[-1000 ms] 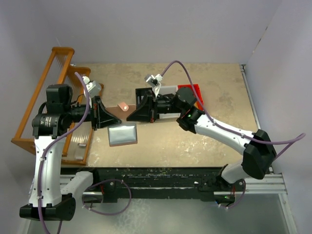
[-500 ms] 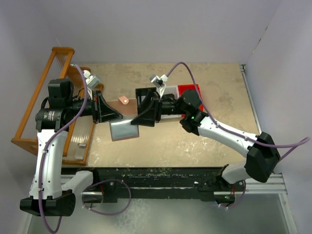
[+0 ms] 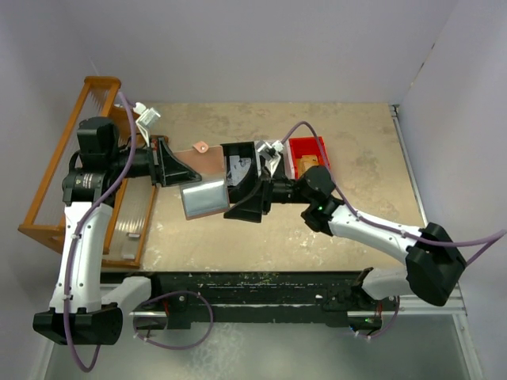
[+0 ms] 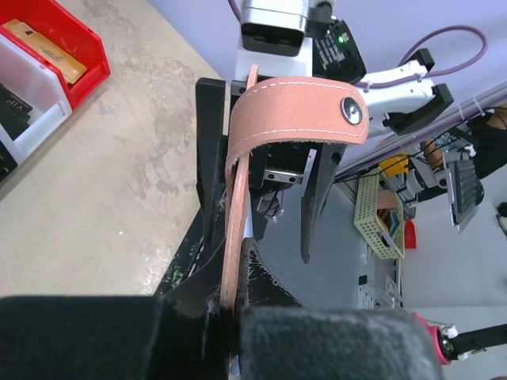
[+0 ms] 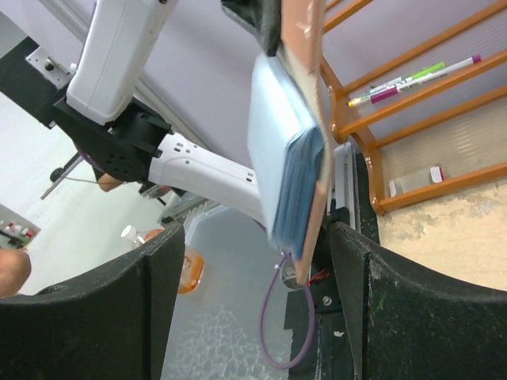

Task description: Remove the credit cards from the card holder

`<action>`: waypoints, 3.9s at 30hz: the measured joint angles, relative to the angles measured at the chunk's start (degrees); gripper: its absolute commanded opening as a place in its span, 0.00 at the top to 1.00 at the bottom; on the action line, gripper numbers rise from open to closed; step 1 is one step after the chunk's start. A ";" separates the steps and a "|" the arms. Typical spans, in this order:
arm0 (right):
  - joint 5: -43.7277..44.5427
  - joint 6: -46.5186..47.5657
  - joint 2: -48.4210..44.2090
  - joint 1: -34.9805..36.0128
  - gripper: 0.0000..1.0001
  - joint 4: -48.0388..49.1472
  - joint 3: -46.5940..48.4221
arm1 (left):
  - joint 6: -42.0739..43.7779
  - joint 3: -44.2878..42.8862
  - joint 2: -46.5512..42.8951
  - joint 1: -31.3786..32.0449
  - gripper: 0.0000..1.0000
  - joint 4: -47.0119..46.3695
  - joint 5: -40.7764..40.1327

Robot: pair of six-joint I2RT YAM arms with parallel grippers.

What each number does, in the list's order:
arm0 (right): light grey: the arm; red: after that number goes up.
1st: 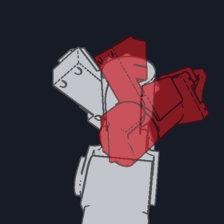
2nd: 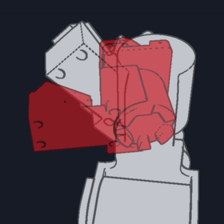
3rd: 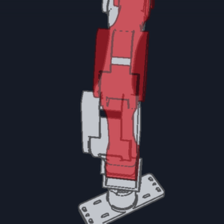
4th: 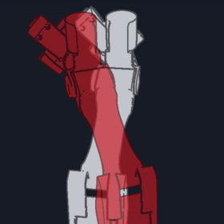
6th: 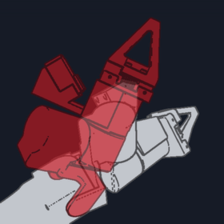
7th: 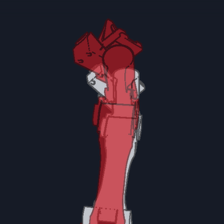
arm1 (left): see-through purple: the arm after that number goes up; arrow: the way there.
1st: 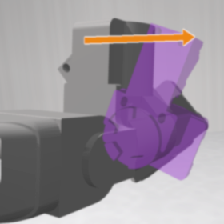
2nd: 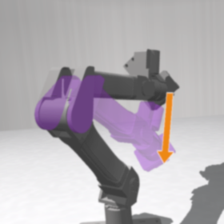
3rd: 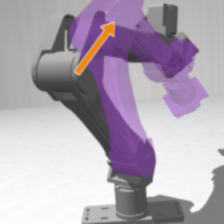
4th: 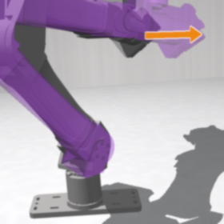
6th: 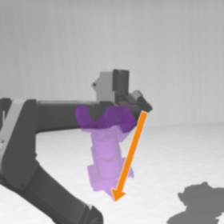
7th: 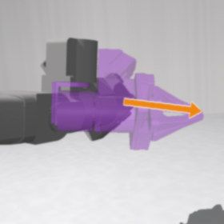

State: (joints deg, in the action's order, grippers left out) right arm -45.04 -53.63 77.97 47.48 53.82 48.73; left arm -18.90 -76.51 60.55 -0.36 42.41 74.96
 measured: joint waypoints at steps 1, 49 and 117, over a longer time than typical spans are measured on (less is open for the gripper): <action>0.42 0.02 -0.83 0.00 0.24 0.24 -0.81 | -1.11 0.15 0.09 0.00 1.00 -0.83 0.07; 35.50 23.85 -9.29 9.44 0.26 -8.94 -0.46 | -30.10 6.12 -2.21 0.00 1.00 -22.10 4.52; 21.05 10.64 -4.94 6.60 1.00 -19.37 8.96 | 36.24 -7.45 -1.49 -0.26 0.24 26.80 -11.76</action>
State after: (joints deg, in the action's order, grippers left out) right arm -23.99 -42.98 73.03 54.08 34.46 57.69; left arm 17.34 -83.96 59.07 -0.62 69.21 63.20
